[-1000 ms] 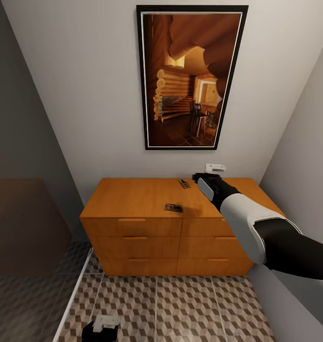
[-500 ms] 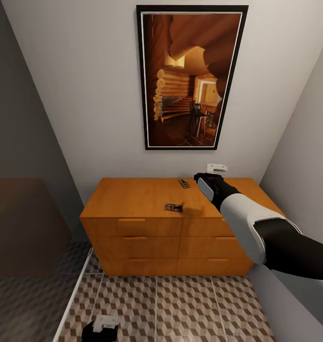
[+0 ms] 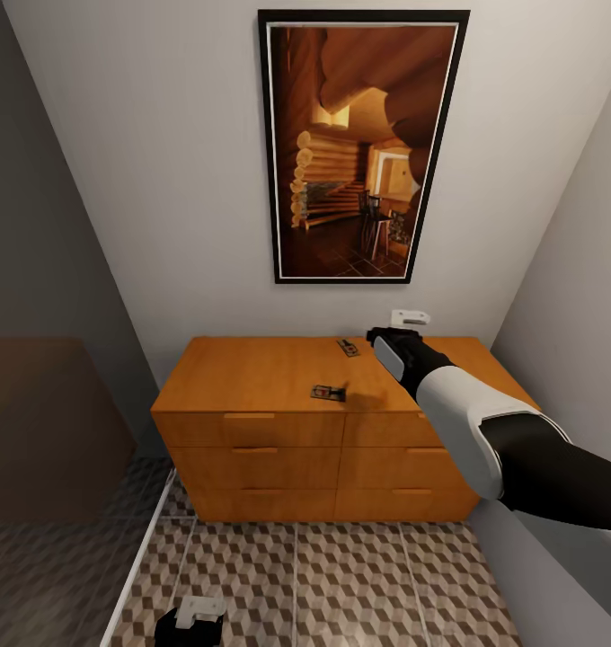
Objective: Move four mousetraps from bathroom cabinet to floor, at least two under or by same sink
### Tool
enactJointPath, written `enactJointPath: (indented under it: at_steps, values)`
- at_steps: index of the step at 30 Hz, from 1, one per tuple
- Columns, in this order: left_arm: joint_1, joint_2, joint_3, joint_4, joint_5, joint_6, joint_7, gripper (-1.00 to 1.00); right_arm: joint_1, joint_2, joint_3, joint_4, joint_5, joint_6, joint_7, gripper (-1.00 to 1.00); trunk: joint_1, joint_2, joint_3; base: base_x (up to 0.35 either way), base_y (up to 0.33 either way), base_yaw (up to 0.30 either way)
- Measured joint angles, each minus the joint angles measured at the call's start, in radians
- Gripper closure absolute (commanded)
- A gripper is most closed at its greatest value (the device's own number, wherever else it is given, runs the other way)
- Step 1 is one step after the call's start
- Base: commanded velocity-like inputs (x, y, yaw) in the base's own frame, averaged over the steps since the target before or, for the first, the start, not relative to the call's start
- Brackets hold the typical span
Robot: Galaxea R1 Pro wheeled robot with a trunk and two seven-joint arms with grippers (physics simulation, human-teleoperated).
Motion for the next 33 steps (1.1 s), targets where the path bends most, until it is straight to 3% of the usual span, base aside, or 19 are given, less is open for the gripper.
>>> enactJointPath:
  at_steps: [4, 7, 11, 33]
  values:
    - [0.0, 0.0, 0.0, 0.0, 0.0, 0.0, 0.0, -1.0, 0.0, 0.0, 0.001, 0.0, 0.016, 0.001, 0.023, -1.0, 0.0, 0.0, 0.0, 0.0, 0.0, 0.0]
    - [0.0, 0.0, 0.0, 0.0, 0.0, 0.0, 0.0, -1.0, 0.0, 0.0, 0.001, 0.001, 0.055, 0.002, 0.101, -1.0, 0.0, 0.0, 0.0, 0.0, 0.0, 0.0]
    - [0.0, 0.0, 0.0, 0.0, 0.0, 0.0, 0.0, -1.0, 0.0, 0.0, 0.001, 0.002, 0.077, 0.003, 0.134, -1.0, 0.0, 0.0, 0.0, 0.0, 0.0, 0.0]
    - [0.0, 0.0, 0.0, -0.001, 0.0, 0.0, 0.0, -1.0, 0.0, -0.001, 0.0, 0.018, 0.091, 0.002, 0.15, -1.0, 0.0, 0.0, 0.0, 0.0, 0.0, 0.0]
